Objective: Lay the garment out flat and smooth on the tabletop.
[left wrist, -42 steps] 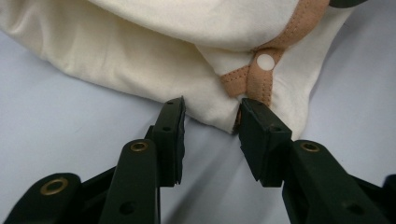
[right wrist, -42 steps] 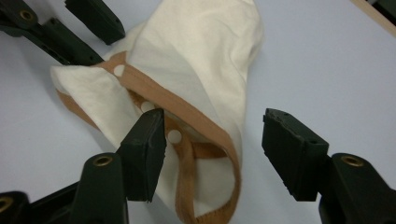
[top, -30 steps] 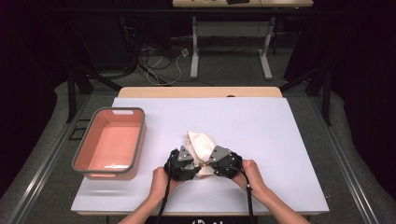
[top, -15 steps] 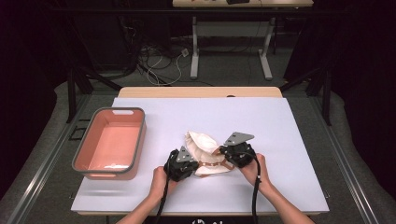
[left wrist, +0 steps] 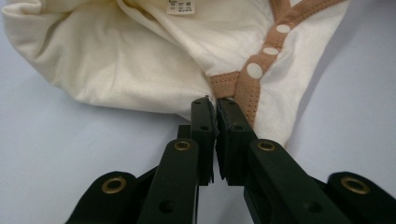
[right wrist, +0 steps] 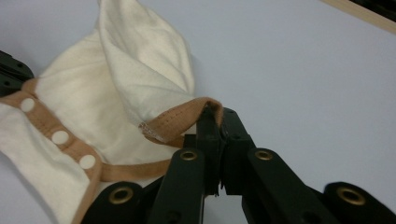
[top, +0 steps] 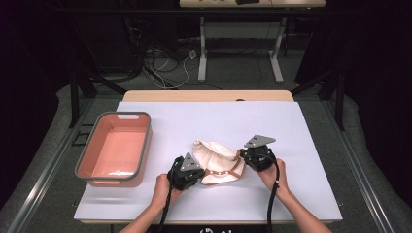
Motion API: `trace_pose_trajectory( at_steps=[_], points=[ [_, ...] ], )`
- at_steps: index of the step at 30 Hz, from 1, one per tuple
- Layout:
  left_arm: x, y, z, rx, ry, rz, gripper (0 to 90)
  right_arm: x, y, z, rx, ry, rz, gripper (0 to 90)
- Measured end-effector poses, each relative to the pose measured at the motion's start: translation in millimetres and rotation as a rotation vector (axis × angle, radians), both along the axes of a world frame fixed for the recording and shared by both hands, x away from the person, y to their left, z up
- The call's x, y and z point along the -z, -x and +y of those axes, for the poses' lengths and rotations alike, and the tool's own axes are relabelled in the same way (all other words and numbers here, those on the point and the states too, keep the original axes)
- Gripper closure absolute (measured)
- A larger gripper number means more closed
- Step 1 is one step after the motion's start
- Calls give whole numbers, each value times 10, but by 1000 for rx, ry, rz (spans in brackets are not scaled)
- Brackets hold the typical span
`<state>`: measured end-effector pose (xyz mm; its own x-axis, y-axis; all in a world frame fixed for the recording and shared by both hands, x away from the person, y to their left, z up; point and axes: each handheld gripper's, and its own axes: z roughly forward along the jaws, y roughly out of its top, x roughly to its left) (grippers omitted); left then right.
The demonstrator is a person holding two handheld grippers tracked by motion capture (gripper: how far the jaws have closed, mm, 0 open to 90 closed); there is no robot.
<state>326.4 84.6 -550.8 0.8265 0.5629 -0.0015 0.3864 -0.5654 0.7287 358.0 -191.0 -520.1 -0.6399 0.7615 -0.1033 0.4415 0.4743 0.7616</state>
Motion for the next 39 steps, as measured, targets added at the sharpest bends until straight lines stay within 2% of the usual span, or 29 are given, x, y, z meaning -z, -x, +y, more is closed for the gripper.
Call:
trace_pose_trajectory(
  at_steps=[3, 4, 8, 10, 11, 12, 13, 14, 15, 16, 17, 18, 19, 20, 22, 30, 34, 39],
  points=[
    [-17, 19, 20, 7, -2, 4, 857, 22, -7, -19, 1, 8, 8, 886],
    [-26, 27, 29, 13, -5, 6, 856, 49, -10, -35, -3, 16, 30, 886],
    [-43, 53, 55, 20, -9, 13, 849, 95, -6, -40, -20, 41, 66, 871],
    [-41, 53, 59, 24, -15, 17, 836, 104, -3, -34, -26, 49, 68, 855],
    [-42, 51, 61, 20, -18, 17, 836, 106, 2, -27, -34, 56, 72, 828],
    [-44, 49, 61, 23, -27, 18, 817, 93, 16, -9, -53, 58, 64, 750],
    [-49, 49, 64, 26, -39, 19, 817, 93, 16, -9, -53, 58, 64, 750],
    [-53, 47, 74, 24, -35, 18, 775, 57, 41, 12, -72, 57, 53, 653],
    [-58, 46, 85, 21, -33, 22, 768, 38, 55, 24, -84, 58, 57, 601],
    [-63, 44, 93, 19, -37, 25, 768, 38, 55, 24, -84, 58, 57, 601],
    [-69, 42, 104, 14, -38, 25, 726, 1, 97, 52, -102, 70, 36, 534],
    [-72, 37, 114, 11, -36, 30, 726, 1, 97, 52, -102, 70, 36, 534],
    [-73, 33, 123, 8, -40, 30, 707, -33, 141, 84, -122, 77, 32, 465],
    [-73, 33, 123, 8, -40, 30, 687, -33, 141, 84, -122, 77, 32, 465],
    [-65, 28, 115, 7, -53, 38, 658, -67, 197, 133, -165, 83, 36, 405],
    [5, -12, 69, -6, -89, 46, 523, -66, 288, 275, -226, 98, 55, 336],
    [36, -24, 50, -6, -87, 56, 488, -63, 308, 315, -246, 102, 67, 302],
    [53, -33, 29, -4, -67, 57, 502, -62, 356, 388, -278, 100, 76, 269]
  ],
)
